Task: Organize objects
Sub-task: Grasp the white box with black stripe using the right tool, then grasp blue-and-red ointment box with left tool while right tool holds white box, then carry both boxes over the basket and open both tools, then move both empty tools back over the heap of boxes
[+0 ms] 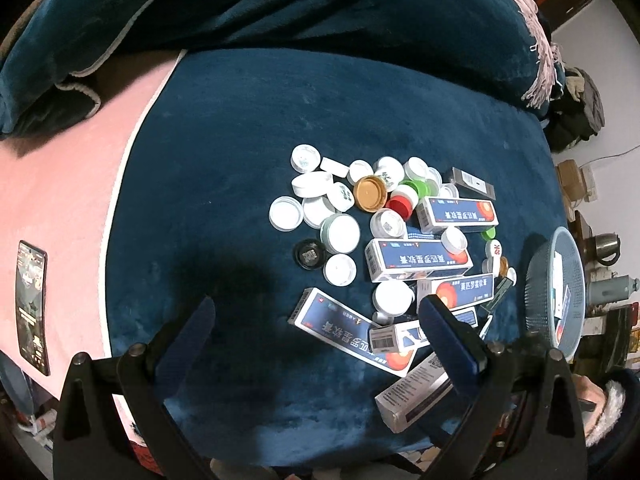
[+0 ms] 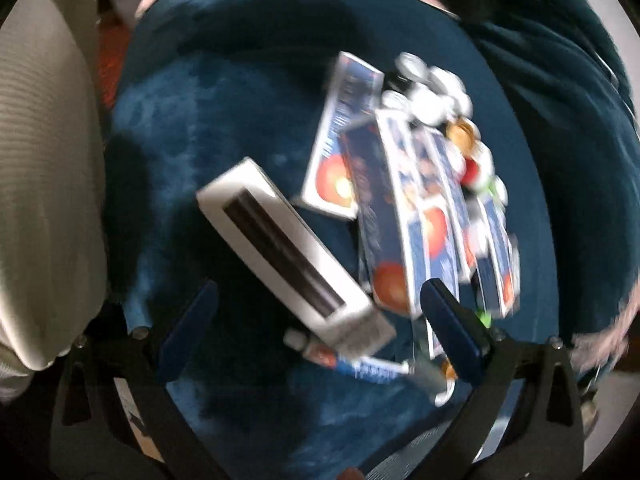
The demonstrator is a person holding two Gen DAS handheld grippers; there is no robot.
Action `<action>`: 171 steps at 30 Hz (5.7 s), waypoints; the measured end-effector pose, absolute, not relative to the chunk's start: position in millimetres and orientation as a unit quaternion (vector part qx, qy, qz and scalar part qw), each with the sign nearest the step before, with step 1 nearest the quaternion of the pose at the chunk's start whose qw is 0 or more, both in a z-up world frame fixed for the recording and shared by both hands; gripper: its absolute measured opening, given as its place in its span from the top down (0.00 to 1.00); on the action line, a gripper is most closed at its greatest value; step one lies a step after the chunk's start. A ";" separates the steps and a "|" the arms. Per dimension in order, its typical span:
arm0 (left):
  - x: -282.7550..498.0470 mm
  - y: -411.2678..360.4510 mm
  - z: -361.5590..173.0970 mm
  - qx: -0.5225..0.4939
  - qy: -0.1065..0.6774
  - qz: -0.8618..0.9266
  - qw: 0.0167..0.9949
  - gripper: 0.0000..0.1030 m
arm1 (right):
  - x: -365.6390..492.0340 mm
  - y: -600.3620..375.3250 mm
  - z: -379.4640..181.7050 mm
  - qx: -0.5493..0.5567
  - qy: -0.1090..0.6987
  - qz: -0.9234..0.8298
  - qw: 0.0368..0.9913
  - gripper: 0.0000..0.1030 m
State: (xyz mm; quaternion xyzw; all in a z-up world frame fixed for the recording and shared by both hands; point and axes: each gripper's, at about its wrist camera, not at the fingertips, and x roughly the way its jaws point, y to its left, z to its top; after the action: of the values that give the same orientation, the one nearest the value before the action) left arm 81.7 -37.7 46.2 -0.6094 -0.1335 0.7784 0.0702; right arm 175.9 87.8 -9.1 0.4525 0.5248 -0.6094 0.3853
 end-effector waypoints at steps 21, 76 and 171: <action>88.9 16.8 46.3 -0.591 -0.017 0.798 0.122 0.01 | 140.7 152.4 49.3 0.481 0.293 -0.795 0.226 0.64; 111.5 149.3 16.0 -0.606 0.079 0.695 0.379 0.71 | 127.0 283.6 67.8 0.606 -0.080 -0.785 0.096 0.64; 88.2 190.6 66.5 -0.555 0.039 0.797 0.237 0.01 | 149.4 452.5 105.2 0.479 -0.143 -0.835 -0.230 0.11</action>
State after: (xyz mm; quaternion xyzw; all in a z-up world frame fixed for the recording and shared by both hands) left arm 88.2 190.6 66.5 -0.5545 0.0393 0.7967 0.2372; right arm 149.4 452.5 105.2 0.4789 -0.1434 -0.8350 -0.2298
